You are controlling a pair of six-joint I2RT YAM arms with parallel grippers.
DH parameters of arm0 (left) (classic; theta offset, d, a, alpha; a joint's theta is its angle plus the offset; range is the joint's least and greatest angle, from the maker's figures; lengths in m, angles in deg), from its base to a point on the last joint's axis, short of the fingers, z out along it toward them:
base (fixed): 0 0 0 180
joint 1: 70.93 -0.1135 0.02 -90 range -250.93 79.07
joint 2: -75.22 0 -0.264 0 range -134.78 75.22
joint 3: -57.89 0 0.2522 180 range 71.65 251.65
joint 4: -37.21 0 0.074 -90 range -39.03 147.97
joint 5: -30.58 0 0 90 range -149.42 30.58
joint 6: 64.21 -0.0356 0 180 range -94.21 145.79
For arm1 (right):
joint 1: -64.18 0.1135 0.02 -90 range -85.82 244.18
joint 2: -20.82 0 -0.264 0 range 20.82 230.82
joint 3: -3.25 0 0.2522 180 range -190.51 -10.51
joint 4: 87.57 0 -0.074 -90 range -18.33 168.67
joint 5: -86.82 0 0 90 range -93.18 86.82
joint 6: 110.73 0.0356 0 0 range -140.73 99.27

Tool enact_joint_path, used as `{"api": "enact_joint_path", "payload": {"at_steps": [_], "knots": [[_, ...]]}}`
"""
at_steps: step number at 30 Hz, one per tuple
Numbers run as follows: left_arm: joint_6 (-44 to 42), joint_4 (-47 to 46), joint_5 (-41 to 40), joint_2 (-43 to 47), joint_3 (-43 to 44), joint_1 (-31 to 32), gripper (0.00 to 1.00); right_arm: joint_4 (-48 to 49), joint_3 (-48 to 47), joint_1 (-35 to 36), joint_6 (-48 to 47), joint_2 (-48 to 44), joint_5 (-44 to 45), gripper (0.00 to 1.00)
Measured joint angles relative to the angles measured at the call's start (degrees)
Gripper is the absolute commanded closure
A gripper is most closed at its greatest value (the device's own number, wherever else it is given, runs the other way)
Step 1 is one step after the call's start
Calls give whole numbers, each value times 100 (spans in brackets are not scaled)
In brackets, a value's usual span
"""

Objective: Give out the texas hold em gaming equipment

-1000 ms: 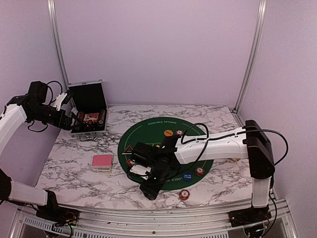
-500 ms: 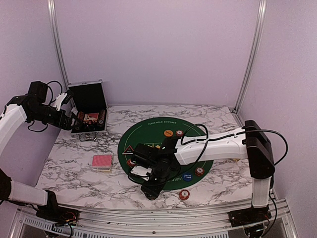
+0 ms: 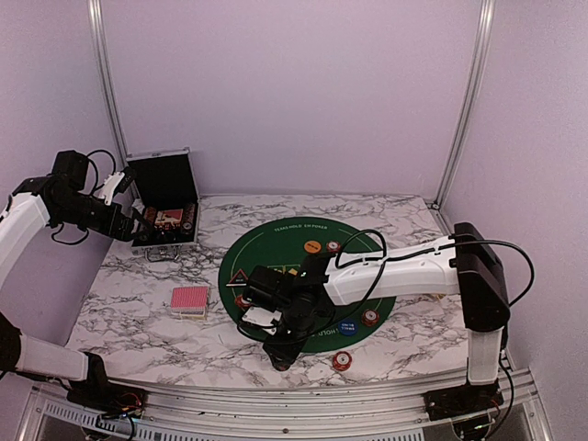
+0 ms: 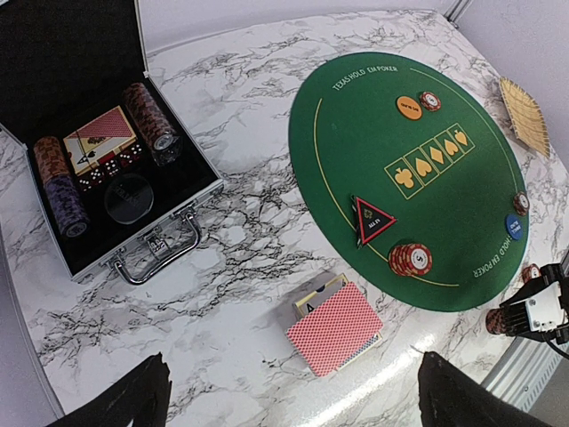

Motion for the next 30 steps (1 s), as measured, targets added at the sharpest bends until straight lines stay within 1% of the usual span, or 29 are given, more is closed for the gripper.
{"api": "enact_joint_path", "payload": {"at_steps": [7,15,22,30], "knots": [[-4,0,0,0,0,0,1,-236,-216,0,0,0,146,74],[-33,0,-4,0,0,0,1,-417,-1027,-179,-28,35,341,77],[-59,0,-7,0,0,0,1,-367,-1867,-765,-133,636,396,80],[-90,7,-50,0,0,0,1,-31,-2120,-1290,-146,1322,365,80]]}}
